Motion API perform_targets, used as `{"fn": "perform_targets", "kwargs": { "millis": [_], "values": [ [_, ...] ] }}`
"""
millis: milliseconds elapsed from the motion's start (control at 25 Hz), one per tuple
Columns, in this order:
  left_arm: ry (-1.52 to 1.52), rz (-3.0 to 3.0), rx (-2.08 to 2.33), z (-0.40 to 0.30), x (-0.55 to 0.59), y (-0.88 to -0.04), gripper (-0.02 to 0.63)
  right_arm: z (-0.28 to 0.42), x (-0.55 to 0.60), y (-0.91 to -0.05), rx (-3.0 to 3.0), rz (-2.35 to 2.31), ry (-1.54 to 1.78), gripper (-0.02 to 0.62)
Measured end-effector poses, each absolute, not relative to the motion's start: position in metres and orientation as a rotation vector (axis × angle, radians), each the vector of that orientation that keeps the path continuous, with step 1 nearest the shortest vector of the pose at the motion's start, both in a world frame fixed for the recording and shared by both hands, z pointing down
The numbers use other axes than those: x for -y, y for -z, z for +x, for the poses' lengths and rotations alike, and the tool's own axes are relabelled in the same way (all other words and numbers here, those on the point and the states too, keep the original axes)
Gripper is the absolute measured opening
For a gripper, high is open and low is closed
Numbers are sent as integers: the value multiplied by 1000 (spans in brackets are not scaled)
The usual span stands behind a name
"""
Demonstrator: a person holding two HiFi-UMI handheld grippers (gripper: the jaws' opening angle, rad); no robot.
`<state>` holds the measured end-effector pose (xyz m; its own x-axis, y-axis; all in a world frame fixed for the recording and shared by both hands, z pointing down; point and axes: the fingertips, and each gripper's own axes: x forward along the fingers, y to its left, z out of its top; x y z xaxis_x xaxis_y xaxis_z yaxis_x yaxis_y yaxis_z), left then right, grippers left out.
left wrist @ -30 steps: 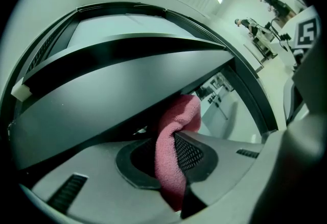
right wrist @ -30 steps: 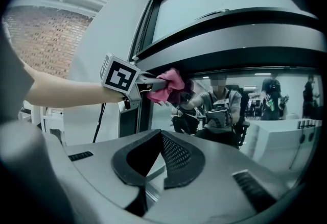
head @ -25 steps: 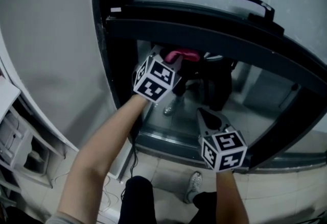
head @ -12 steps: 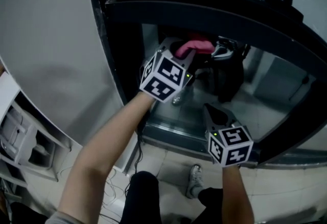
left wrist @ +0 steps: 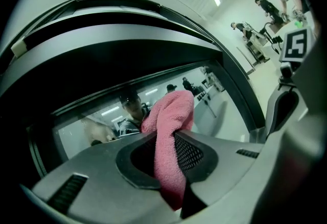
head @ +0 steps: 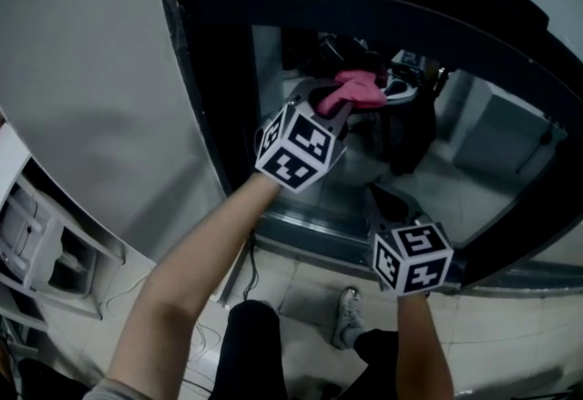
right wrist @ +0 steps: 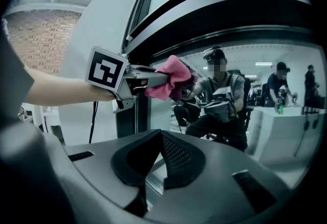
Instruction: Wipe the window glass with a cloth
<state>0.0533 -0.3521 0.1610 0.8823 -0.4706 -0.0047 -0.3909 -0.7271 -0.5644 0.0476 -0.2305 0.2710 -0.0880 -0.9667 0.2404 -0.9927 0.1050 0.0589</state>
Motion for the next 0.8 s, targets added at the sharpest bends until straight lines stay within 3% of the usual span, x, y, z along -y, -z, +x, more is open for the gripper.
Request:
{"fn": "perform_targets", "kwargs": {
  "millis": [800],
  "values": [
    [309, -2577, -560, 55, 351, -270, 55, 56, 230, -318, 2132, 1954, -277, -2]
  ]
}}
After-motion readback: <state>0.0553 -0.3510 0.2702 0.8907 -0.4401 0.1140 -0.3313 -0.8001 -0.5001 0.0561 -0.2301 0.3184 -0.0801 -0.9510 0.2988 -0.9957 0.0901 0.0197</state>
